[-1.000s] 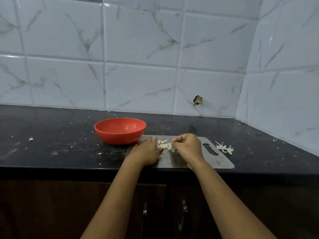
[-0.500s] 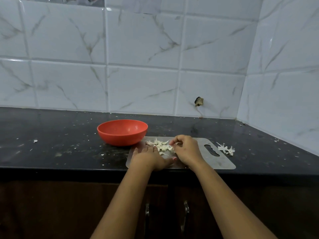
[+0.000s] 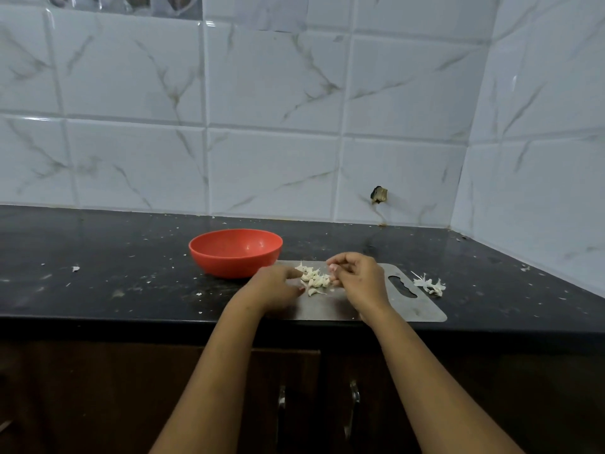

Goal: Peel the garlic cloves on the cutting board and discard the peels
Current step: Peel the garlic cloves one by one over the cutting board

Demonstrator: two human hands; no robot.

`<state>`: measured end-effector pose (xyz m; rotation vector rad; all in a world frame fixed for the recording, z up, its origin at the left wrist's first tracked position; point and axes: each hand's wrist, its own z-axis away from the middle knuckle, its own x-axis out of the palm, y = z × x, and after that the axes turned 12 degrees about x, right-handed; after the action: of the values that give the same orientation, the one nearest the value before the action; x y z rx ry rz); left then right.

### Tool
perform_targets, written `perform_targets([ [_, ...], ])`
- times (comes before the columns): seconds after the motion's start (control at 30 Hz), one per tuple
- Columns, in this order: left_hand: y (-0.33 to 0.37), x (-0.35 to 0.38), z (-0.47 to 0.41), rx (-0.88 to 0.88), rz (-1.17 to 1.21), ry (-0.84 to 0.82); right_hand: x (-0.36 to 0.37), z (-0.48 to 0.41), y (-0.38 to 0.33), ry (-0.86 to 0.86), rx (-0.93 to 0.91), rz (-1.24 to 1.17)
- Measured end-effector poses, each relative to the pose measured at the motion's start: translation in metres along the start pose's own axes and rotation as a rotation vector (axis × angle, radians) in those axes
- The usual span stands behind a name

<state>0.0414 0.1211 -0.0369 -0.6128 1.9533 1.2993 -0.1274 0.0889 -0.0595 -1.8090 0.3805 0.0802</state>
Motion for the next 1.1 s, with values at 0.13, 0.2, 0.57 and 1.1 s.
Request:
perform_targets([
  [0.13,-0.021,-0.002,0.014,0.003,0.039,0.204,0.001,0.006,-0.007,-0.129,-0.031,-0.028],
  [0.2,-0.027,0.002,0.02,0.011,0.035,0.268,0.005,0.009,-0.01,-0.302,-0.009,-0.066],
  [0.57,-0.024,0.005,0.007,0.05,0.269,0.449,0.011,-0.002,-0.017,-0.295,0.02,-0.129],
  [1.1,-0.013,0.027,0.0,0.227,0.057,0.447,0.022,0.004,-0.009,-0.334,0.163,-0.373],
])
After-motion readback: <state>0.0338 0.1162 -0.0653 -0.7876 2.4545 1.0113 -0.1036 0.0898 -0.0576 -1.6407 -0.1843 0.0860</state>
